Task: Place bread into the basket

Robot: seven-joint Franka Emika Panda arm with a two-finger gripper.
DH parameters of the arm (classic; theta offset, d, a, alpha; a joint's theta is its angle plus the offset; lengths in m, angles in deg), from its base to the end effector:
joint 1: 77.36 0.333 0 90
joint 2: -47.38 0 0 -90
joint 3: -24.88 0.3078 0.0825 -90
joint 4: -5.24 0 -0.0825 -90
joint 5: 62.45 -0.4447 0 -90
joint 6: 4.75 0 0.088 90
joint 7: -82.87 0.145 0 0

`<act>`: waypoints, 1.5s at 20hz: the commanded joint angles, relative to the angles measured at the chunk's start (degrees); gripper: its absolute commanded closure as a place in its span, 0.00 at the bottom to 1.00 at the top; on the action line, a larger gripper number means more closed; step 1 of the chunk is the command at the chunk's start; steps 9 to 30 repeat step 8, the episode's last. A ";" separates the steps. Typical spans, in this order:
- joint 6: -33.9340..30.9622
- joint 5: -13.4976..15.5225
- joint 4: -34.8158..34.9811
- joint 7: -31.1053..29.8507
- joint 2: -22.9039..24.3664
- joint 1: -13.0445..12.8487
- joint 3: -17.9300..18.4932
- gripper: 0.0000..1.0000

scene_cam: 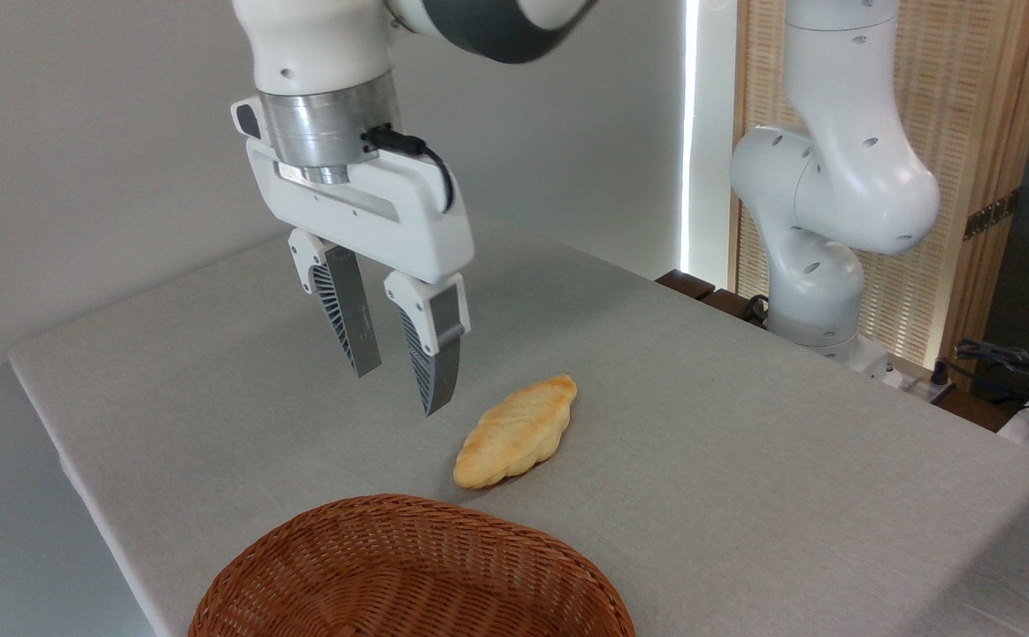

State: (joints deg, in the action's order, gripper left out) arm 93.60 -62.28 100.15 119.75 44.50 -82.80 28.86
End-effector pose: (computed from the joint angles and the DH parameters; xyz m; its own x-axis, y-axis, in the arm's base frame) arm 0.6388 -0.0174 0.5137 0.7845 -0.6201 0.0076 -0.6201 -0.7845 -0.0064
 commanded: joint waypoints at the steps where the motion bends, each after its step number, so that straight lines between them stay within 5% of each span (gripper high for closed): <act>1: -0.71 -1.85 -0.51 0.30 -0.36 -0.18 -1.52 0.00; 8: -0.45 0.35 -0.69 0.30 -0.28 -0.10 -1.60 0.00; 30: -0.45 0.35 -0.69 0.30 -0.28 -0.10 -1.60 0.00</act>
